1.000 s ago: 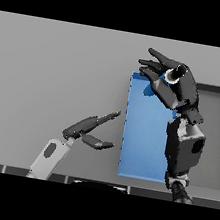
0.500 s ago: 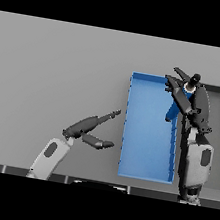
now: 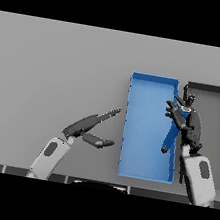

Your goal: Pick up the blue pipe and place it into the blue bin.

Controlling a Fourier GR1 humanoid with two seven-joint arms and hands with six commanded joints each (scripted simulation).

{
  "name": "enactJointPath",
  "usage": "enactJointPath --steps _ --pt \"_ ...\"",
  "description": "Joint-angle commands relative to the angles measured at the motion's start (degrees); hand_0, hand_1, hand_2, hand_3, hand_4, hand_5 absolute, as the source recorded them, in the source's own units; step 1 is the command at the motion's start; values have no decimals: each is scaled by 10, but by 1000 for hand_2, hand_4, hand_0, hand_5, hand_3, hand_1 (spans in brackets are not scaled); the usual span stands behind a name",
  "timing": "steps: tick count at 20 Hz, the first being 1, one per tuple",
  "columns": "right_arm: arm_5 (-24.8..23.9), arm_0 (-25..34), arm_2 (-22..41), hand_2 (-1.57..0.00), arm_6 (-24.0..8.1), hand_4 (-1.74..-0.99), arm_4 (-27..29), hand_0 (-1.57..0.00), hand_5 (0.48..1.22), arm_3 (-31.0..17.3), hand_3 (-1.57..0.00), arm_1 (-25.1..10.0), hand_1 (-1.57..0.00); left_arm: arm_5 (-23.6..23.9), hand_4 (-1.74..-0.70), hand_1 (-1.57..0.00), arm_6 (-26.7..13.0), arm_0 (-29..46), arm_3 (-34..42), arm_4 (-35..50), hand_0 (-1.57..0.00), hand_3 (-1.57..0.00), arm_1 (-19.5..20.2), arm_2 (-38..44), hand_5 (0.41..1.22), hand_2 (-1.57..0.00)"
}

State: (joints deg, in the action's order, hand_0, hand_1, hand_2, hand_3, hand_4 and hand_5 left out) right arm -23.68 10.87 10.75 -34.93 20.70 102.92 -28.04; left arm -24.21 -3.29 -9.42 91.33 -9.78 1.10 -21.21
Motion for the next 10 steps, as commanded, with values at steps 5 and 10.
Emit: enactJointPath --steps 5,10 --pt "-91 4 106 -1571 0 -1641 124 -1571 1221 -23 -643 -90 -1571 2 -920 1 12 6 7 -2 1 1 9 2 484 1" --pt "-147 31 166 -987 0 -1469 208 -1084 1148 -41 -291 -127 -1025 5 -921 1 -2 -3 2 -6 1 1 2 1 493 1"
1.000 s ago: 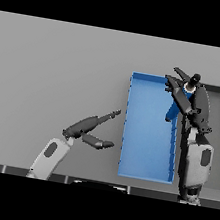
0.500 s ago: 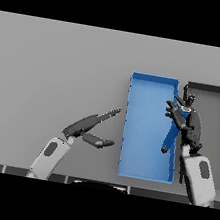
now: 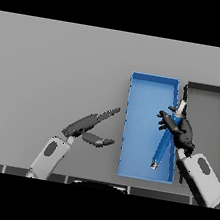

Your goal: Pick up the blue pipe and place it into the blue bin.

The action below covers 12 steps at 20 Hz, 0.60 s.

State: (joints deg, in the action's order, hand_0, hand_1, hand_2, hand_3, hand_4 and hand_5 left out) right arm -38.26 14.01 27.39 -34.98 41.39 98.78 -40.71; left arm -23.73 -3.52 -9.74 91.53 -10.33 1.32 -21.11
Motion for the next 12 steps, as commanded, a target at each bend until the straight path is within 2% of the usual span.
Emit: enactJointPath --steps 1,3,4,5,6,9,12 --pt "6 0 0 -789 0 -1405 -2 -867 1137 0 -232 0 -820 0 -920 1 0 0 0 0 1 1 0 0 493 1" --pt "21 0 0 -505 0 -1339 -6 -554 1108 1 -148 0 -525 0 -925 1 0 0 0 0 1 1 0 0 494 1" --pt "20 14 26 -404 1 -1307 -5 -443 1068 -10 -118 -25 -419 -3 -926 1 -1 -1 -1 4 1 1 1 2 494 1" --pt "16 45 80 -323 0 -1279 -2 -354 1010 -24 -95 -78 -335 0 -924 1 -3 1 -1 1 1 1 -1 0 494 1" --pt "14 70 125 -258 0 -1250 13 -283 962 -24 -75 -119 -268 -3 -926 1 2 2 -4 4 1 1 4 4 494 1" --pt "22 137 221 -132 0 -1205 56 -145 837 -37 -38 -147 -137 -4 -927 1 8 4 -4 5 1 1 3 2 496 1" --pt "29 173 274 -67 0 -1161 85 -74 771 -44 -19 -168 -70 -2 -929 1 3 0 -2 6 1 1 -1 3 496 1"
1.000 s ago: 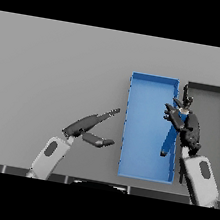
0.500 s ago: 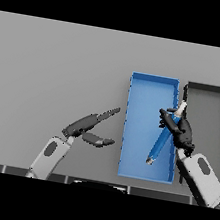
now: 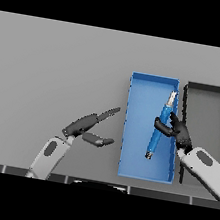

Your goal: Pick up the blue pipe and place it into the blue bin.

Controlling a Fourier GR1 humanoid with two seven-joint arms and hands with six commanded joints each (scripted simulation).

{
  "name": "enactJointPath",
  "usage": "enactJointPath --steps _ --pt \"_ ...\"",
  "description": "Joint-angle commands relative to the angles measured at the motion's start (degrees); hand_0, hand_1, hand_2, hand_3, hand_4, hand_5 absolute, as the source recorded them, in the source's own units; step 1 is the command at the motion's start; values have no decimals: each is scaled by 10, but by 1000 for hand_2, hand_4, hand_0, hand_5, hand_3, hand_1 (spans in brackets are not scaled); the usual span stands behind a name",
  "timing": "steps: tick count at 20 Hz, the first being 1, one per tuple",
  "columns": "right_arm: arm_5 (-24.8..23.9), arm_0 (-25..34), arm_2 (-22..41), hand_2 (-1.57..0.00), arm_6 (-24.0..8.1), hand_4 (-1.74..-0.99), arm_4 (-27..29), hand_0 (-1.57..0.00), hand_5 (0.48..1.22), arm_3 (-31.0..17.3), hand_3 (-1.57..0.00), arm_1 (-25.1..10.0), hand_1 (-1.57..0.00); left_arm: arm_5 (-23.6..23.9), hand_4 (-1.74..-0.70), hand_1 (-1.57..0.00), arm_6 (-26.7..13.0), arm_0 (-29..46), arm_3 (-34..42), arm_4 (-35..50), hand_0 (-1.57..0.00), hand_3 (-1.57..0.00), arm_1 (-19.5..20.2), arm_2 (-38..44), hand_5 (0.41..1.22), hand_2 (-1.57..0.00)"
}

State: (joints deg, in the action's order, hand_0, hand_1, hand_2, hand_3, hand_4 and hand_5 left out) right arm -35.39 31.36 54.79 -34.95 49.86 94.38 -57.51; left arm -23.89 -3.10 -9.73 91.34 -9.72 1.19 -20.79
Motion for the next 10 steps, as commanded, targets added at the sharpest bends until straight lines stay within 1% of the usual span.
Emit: enactJointPath --steps 1,3,6,8,9,10 --pt "2 9 6 -53 0 -1144 4 -59 759 -1 -15 -1 -55 -2 -930 1 3 5 6 3 1 1 5 1 496 1" --pt "1 19 15 -34 0 -1110 7 -37 736 -2 -9 -2 -35 -1 -931 1 -1 7 1 -2 1 1 4 -1 497 1" --pt "5 26 26 -17 0 -1084 4 -19 714 6 -4 -6 -17 1 -930 1 -5 0 3 0 1 1 3 2 495 1" --pt "17 26 30 -17 1 -1084 2 -19 712 3 -4 -7 -17 4 -930 1 -9 1 0 -4 1 1 0 0 496 1" --pt "20 25 28 -17 5 -1084 1 -19 711 5 -4 -11 -17 3 -930 1 -4 5 1 -5 1 1 1 -3 496 1" --pt "20 23 29 -17 9 -1084 2 -19 714 4 -4 -6 -17 -1 -930 1 0 8 5 -2 1 1 4 -3 495 1"
